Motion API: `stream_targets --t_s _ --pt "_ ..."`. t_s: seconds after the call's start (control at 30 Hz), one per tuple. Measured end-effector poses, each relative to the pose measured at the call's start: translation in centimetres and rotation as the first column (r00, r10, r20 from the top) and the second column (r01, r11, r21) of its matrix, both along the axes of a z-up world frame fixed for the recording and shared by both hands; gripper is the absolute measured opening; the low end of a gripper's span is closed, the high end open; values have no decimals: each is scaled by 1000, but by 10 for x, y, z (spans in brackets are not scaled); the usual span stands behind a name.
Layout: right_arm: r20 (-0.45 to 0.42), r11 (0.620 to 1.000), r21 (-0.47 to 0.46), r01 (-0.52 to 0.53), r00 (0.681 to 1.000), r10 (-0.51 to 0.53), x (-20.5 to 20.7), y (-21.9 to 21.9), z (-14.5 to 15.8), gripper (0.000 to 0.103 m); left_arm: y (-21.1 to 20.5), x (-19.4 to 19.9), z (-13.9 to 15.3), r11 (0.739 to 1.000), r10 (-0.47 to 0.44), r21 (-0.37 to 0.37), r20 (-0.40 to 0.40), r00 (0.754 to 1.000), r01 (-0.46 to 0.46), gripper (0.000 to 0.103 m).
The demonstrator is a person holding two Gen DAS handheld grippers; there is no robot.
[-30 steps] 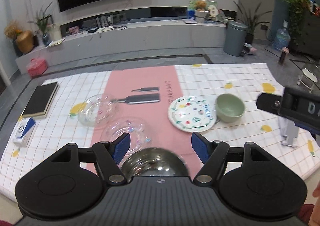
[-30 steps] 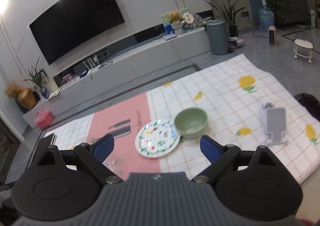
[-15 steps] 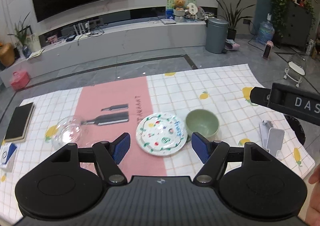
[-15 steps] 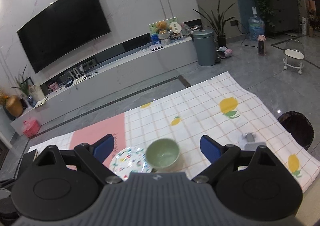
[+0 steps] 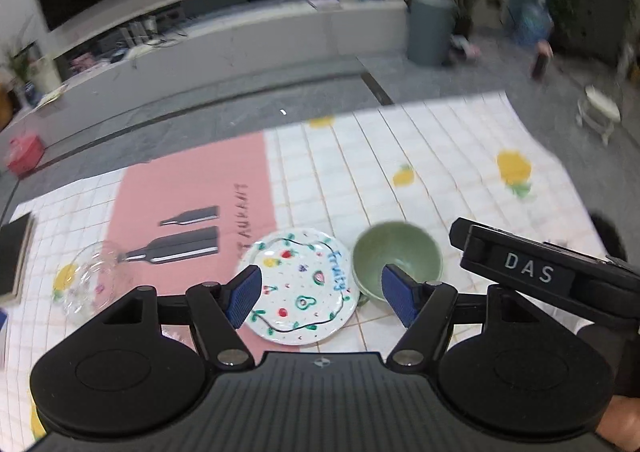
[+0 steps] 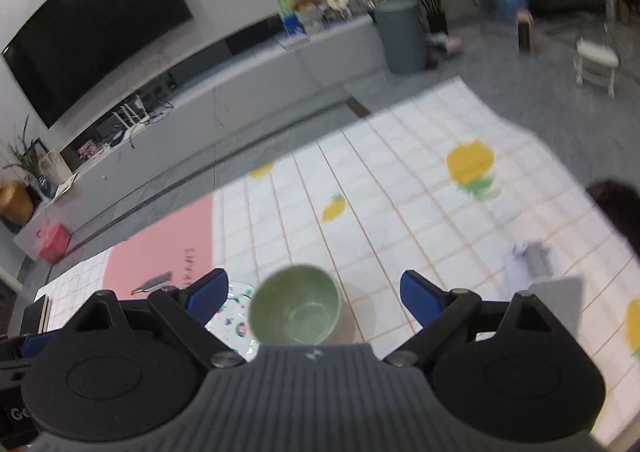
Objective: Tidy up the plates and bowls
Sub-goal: 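Move both tools toward the green ceramic bowl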
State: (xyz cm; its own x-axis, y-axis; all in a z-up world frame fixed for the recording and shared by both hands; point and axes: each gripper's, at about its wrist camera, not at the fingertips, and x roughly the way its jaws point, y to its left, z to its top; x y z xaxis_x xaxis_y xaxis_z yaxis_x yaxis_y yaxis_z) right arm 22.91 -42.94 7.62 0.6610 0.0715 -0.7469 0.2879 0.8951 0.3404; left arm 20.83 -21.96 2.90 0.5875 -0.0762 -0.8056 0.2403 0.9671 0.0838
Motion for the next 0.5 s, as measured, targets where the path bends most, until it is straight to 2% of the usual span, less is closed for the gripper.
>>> stream_targets --t_s 0.13,0.3,0.43,0.5 --pt "-10 1000 2 11 1000 -11 8 -13 -25 85 -10 18 -30 999 -46 -20 -59 997 45 81" --pt "-33 997 60 54 998 -52 19 -27 -46 80 -17 39 -58 998 -33 -50 -106 994 28 81" --pt "-61 999 20 30 998 -29 25 -23 -59 67 -11 50 -70 997 2 -73 -114 994 -11 81" --pt "-77 1000 23 7 997 -6 28 -19 -65 66 -9 55 -76 997 6 -74 -118 993 -15 79"
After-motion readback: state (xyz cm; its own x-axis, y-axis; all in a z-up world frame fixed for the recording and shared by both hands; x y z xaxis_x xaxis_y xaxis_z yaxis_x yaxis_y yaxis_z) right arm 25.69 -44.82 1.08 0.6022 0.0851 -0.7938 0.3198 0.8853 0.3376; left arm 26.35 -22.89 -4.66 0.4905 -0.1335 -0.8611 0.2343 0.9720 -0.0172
